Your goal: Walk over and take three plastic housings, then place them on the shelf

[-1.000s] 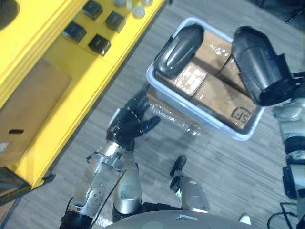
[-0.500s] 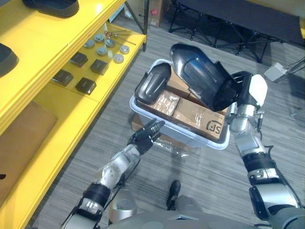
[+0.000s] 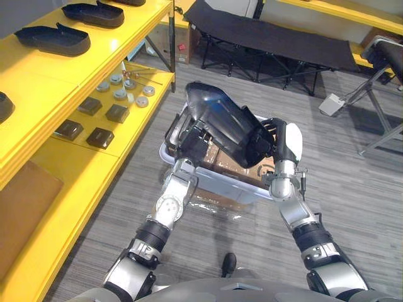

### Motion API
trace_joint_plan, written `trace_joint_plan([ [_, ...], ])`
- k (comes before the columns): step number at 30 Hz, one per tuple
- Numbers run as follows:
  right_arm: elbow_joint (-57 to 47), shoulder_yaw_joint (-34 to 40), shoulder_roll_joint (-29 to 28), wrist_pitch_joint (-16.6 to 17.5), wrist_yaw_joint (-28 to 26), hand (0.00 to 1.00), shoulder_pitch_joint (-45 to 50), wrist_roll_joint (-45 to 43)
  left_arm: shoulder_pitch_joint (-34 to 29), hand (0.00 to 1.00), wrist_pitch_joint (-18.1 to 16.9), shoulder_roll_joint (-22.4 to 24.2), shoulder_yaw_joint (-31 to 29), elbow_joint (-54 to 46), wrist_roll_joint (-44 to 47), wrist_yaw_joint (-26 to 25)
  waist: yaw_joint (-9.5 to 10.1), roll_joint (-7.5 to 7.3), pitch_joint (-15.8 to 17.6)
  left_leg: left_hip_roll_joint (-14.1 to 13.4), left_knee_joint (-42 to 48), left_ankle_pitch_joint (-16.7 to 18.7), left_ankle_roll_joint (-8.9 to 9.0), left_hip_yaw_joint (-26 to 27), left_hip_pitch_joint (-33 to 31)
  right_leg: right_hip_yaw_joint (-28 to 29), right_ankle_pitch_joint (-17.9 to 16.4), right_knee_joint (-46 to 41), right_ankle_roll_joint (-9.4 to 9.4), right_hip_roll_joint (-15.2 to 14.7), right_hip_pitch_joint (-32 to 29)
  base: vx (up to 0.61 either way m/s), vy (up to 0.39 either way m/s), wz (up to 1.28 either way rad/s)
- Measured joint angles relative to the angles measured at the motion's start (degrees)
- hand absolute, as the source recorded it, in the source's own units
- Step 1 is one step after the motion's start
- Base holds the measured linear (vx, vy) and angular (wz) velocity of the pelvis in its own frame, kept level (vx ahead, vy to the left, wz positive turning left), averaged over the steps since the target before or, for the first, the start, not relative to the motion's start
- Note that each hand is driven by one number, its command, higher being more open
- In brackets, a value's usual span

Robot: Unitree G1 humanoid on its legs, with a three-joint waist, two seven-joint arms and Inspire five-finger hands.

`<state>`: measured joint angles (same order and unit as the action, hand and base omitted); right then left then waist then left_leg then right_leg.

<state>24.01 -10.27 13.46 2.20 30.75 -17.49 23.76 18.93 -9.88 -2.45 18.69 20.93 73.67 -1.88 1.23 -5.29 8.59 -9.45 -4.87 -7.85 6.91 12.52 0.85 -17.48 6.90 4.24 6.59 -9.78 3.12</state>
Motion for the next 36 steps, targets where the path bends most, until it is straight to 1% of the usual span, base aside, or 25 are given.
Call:
trace_joint_plan([
  [3, 0.0, -1.11, -0.24, 0.51, 0.2, 0.0, 0.0, -0.15, 0.0, 1.0, 0.05, 0.02, 0.0, 0.0, -2.4, -2.13, 0.07, 0.22, -0.14, 0.04, 0.02, -0.01, -0.01, -0.04, 0.35, 0.0, 0.09, 0.03, 0.02, -0.03, 0.38, 0.0, 0.0, 0.0],
  [5, 0.0, -2.05, -0.35, 0.69, 0.52, 0.0, 0.0, -0.59, 0.0, 1.0, 0.44, 0.02, 0.24, 0.0, -6.92, -3.47, 0.12, 0.25, -0.42, 0.06, 0.03, -0.01, -0.01, -0.05, 0.52, 0.0, 0.12, 0.09, 0.01, -0.04, 0.55, 0.0, 0.0, 0.0],
  [6, 0.0, -2.82, -0.58, 0.89, 1.0, 0.0, -0.01, -1.3, 0.04, 1.0, 1.57, -0.01, 0.48, 0.01, -10.36, -4.28, 0.15, 0.31, -0.56, 0.07, 0.03, -0.01, -0.01, -0.08, 0.66, -0.04, 0.12, 0.14, 0.0, -0.04, 0.74, 0.0, 0.0, 0.0],
  [7, 0.0, -3.21, -0.6, 1.06, 1.0, 0.0, -0.01, -1.88, 0.06, 1.0, 2.35, -0.05, 0.7, 0.0, -11.85, -4.33, 0.14, 0.35, -0.63, 0.08, 0.04, -0.01, -0.01, -0.17, 0.72, -0.13, 0.12, 0.17, 0.0, -0.04, 0.86, 0.0, -0.007, 0.04],
  [9, -0.01, -3.97, -1.22, 1.27, 1.27, 0.0, -0.02, -2.47, 0.09, 1.0, 5.16, -0.05, 2.2, 0.02, -16.54, -5.69, 0.14, 0.43, -1.19, 0.09, 0.05, -0.01, -0.01, -0.31, 0.73, -0.31, 0.12, 0.21, 0.0, -0.04, 0.96, 0.0, -0.003, 0.02],
  [10, -0.1, -4.45, -1.61, 1.53, 1.28, 0.0, -0.04, -3.13, 0.1, 1.0, 7.21, -0.07, 3.12, 0.28, -20.53, -6.47, 0.12, 0.44, -1.54, 0.09, 0.06, -0.01, -0.01, -0.3, 0.82, -0.31, 0.13, 0.21, 0.0, -0.04, 0.99, 0.0, 0.0, 0.0],
  [11, -0.17, -4.47, -1.78, 1.56, 1.37, 0.0, -0.04, -3.58, 0.09, 1.0, 7.62, -0.07, 3.34, 0.59, -21.92, -6.67, 0.12, 0.44, -1.57, 0.09, 0.06, -0.01, 0.0, -0.29, 0.97, -0.3, 0.13, 0.22, 0.0, -0.04, 1.01, 0.0, 0.0, 0.0],
  [12, -0.19, -4.65, -1.81, 1.62, 1.35, 0.0, -0.04, -4.02, 0.12, 0.0, 8.02, -0.09, 3.57, 1.33, -23.88, -6.8, 0.11, 0.44, -1.57, 0.09, 0.06, 0.02, 0.02, -0.24, 1.28, -0.27, 0.13, 0.22, -0.01, -0.04, 1.07, -0.01, -0.005, -0.04],
  [13, -0.2, -5.35, -1.83, 1.62, 1.34, 0.0, -0.05, -4.53, 0.12, 0.0, 8.99, -0.15, 3.66, 2.33, -26.98, -7.66, 0.08, 0.5, -1.68, 0.08, 0.06, 0.25, 0.14, -0.13, 1.67, -0.17, 0.09, 0.27, -0.04, -0.03, 1.37, -0.01, -0.005, -0.04],
  [16, -0.59, -6.23, -1.43, 1.62, 1.26, 0.0, -0.04, -4.98, 0.1, 0.0, 9.13, -0.27, 4.81, 4.08, -28.95, -8.3, 0.07, 0.82, -2.01, 0.07, 0.06, 0.49, 0.16, 0.11, 1.71, 0.15, 0.08, 0.55, -0.07, -0.02, 1.19, -0.01, -0.002, -0.05],
  [22, -2.91, -7.93, -0.31, 1.76, 1.26, 0.0, -0.02, -5.2, 0.0, 0.0, 9.0, -0.44, 5.32, 5.78, -28.73, -8.32, -0.01, 1.14, -2.19, 0.04, 0.07, 0.57, 0.21, 0.5, 1.92, 0.5, 0.07, 0.56, -0.08, -0.01, 1.09, 0.0, -0.005, -0.04],
  [25, -4.44, -10.15, -0.23, 2.32, 1.42, 0.0, 0.08, -6.25, -0.2, 0.0, 7.51, -0.98, 5.17, 7.38, -26.16, -8.77, -0.55, 1.21, -2.23, 0.03, 0.07, 0.68, 0.27, 0.8, 2.18, 0.75, 0.07, 0.57, -0.08, -0.01, 1.1, 0.01, -0.005, -0.06],
  [26, -4.43, -10.21, -0.2, 2.32, 1.51, 0.0, 0.22, -7.21, -0.65, 0.0, 6.15, -0.91, 5.77, 7.37, -25.72, -8.48, -0.45, 1.22, -2.23, 0.03, 0.07, 0.76, 0.29, 0.91, 2.3, 0.82, 0.07, 0.57, -0.08, -0.02, 1.13, 0.01, -0.004, -0.04],
  [28, -4.44, -10.26, -0.23, 2.32, 1.64, 0.0, 0.25, -7.46, -0.85, 0.0, 5.59, -0.92, 6.31, 7.38, -25.55, -8.57, -0.24, 1.23, -2.24, 0.03, 0.07, 0.82, 0.34, 0.98, 2.41, 0.86, 0.07, 0.58, -0.08, -0.02, 1.19, 0.0, -0.002, -0.02],
  [29, -4.65, -10.62, -0.55, 2.33, 1.87, 0.0, 0.27, -7.45, -1.21, 0.0, 4.11, -0.91, 7.24, 7.67, -23.97, -9.32, -0.2, 1.27, -2.26, 0.03, 0.07, 0.92, 0.35, 1.07, 2.59, 0.95, 0.06, 0.58, -0.09, -0.02, 1.29, 0.0, 0.0, 0.0],
  [32, -4.65, -10.7, -1.44, 2.54, 2.01, 0.0, 0.36, -7.78, -1.69, 0.0, 1.92, -0.91, 7.54, 7.96, -21.45, -9.7, -0.35, 1.3, -2.28, 0.03, 0.07, 0.98, 0.35, 1.08, 2.59, 0.95, 0.02, 0.59, -0.11, -0.03, 1.28, 0.0, 0.0, 0.0],
  [36, -4.65, -10.91, -2.52, 4.07, 2.25, 0.0, 0.6, -8.54, -2.9, 0.0, -1.33, -0.63, 8.6, 7.96, -15.32, -9.36, -0.63, 1.31, -2.29, 0.03, 0.07, 1.11, 0.49, 1.07, 2.59, 0.87, -0.07, 0.59, -0.19, -0.04, 1.29, 0.0, 0.0, 0.0],
])
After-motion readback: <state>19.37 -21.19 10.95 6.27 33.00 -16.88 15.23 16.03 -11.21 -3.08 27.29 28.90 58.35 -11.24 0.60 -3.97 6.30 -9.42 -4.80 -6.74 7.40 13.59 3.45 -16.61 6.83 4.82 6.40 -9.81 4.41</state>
